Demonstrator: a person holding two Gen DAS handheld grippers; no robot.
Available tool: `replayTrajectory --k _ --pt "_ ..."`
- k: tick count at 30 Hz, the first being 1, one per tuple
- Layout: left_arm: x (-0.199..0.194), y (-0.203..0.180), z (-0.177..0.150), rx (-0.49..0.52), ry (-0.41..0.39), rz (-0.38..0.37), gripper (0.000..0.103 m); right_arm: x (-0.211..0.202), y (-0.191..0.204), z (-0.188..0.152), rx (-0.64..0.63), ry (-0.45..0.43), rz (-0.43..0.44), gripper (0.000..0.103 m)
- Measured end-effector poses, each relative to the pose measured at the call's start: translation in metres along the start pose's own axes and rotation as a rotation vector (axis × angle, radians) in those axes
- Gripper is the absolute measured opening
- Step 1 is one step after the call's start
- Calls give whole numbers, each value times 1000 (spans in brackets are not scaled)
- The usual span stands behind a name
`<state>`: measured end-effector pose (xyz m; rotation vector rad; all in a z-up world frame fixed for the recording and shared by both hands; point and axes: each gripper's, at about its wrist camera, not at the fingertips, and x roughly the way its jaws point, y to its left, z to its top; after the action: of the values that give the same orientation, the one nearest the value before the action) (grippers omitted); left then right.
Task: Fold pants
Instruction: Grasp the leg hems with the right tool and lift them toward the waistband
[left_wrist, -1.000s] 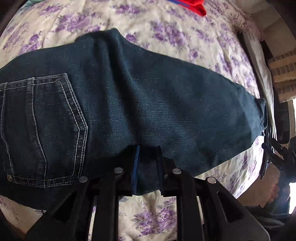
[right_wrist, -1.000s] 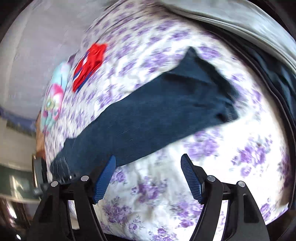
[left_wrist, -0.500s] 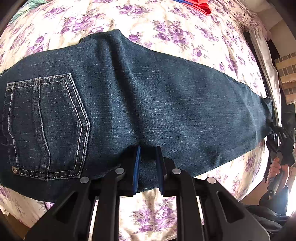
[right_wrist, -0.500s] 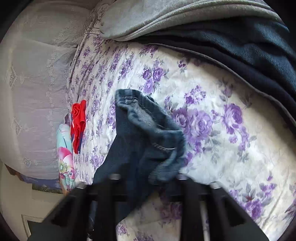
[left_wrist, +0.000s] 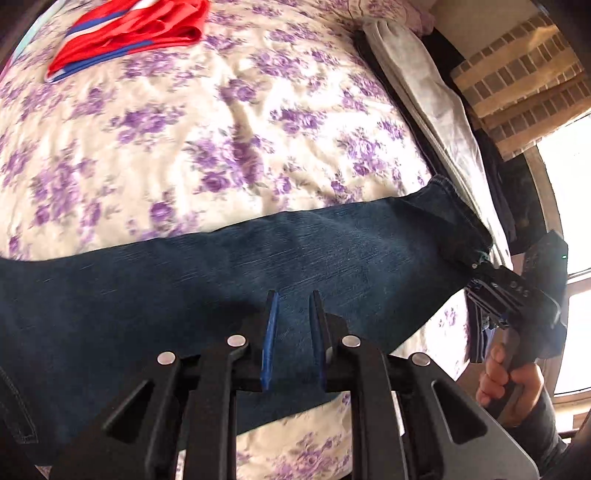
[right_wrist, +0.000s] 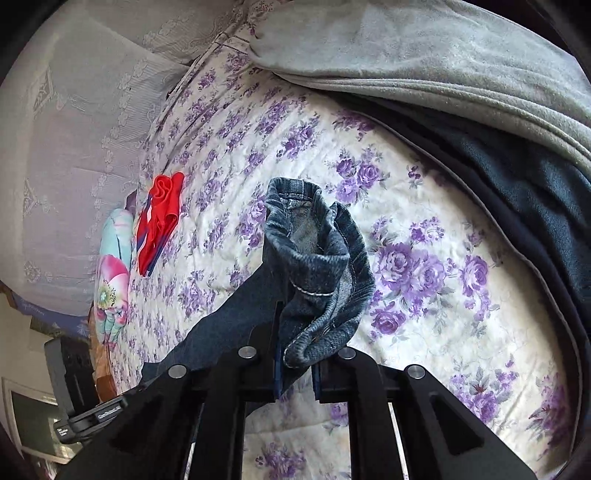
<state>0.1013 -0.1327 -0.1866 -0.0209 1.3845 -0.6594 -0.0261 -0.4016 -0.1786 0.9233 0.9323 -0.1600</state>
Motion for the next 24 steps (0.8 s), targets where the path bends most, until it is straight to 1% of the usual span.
replayTrajectory --k 2,3,5,8,11,13,15,16,18,19,21,22,24 --pt "26 -3 0 12 41 53 15 -2 3 0 -4 3 1 12" --pt "36 -1 -3 8 48 69 15 -1 7 -1 -13 11 3 12" --pt "38 1 -7 5 24 71 14 -2 17 -3 -49 11 -8 12" --pt "36 2 -7 5 14 71 14 -7 34 -3 -96 2 -8 12" --pt "33 -3 -14 19 -20 98 16 -10 54 -1 -132 2 -9 12" --pt "30 -12 -21 34 -25 118 16 -12 70 0 -166 -2 -15 12" --pt "20 -16 -34 41 -27 72 17 -13 88 1 -206 -3 -23 12" --pt "17 -17 -41 48 -40 63 20 -12 97 1 -231 0 -24 12" --pt "19 -13 -49 46 -40 55 20 -8 117 -3 -281 19 -19 12" --pt "19 -9 -50 31 -35 37 20 -4 129 -7 -317 32 -15 12" --pt "4 6 -51 -27 -37 -8 20 0 157 -17 -414 40 -5 12" --pt "-12 16 -52 -63 -66 -17 19 2 173 -23 -466 46 1 12" --pt "-54 48 -63 -137 -149 -41 19 7 205 -37 -566 63 21 12"
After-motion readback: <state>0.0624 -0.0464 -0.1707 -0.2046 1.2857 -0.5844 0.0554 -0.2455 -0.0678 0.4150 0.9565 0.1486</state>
